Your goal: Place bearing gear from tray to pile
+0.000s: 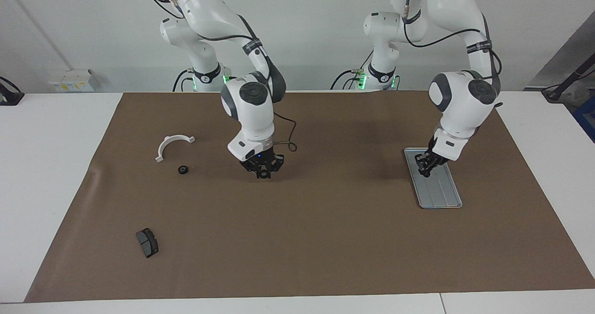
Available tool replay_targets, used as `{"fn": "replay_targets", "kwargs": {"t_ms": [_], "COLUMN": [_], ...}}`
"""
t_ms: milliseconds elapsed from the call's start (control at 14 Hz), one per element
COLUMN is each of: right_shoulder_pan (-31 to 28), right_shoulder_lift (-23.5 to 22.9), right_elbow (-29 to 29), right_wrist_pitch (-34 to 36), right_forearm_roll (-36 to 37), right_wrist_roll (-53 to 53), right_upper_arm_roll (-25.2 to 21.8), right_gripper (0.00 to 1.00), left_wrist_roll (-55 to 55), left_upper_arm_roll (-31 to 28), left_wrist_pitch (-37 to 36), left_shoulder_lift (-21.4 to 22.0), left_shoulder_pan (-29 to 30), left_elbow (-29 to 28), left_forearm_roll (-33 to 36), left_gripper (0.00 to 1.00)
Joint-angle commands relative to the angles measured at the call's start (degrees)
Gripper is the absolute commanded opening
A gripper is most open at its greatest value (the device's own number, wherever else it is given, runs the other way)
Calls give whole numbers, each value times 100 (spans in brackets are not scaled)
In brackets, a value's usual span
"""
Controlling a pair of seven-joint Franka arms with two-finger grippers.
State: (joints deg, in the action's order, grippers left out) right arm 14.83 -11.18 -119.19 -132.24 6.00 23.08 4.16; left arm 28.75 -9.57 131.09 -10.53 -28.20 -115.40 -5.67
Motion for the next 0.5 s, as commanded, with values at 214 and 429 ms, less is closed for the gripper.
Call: {"fn": "replay_targets", "kwargs": {"t_ms": [214,429], "right_shoulder_pan": [-542,-771], "right_shoulder_lift": [537,581], "right_elbow": [-1035,-1334], "right_wrist_pitch": [-267,-591], "right_forearm_roll": [-11,-20], "right_wrist_roll": [-636,-963], "right_upper_arm_roll": [93,93], "right_gripper": [11,25], "left_wrist_roll": [931,922], "left_upper_arm_roll": [-115,-106], "left_wrist_pitch": [57,504], "left_shoulder_lift": [-317,-854], "left_shoulder_pan": [-1590,-1961], "left_elbow": [237,343], "left_forearm_roll": [75,276], "left_gripper": [0,0]}}
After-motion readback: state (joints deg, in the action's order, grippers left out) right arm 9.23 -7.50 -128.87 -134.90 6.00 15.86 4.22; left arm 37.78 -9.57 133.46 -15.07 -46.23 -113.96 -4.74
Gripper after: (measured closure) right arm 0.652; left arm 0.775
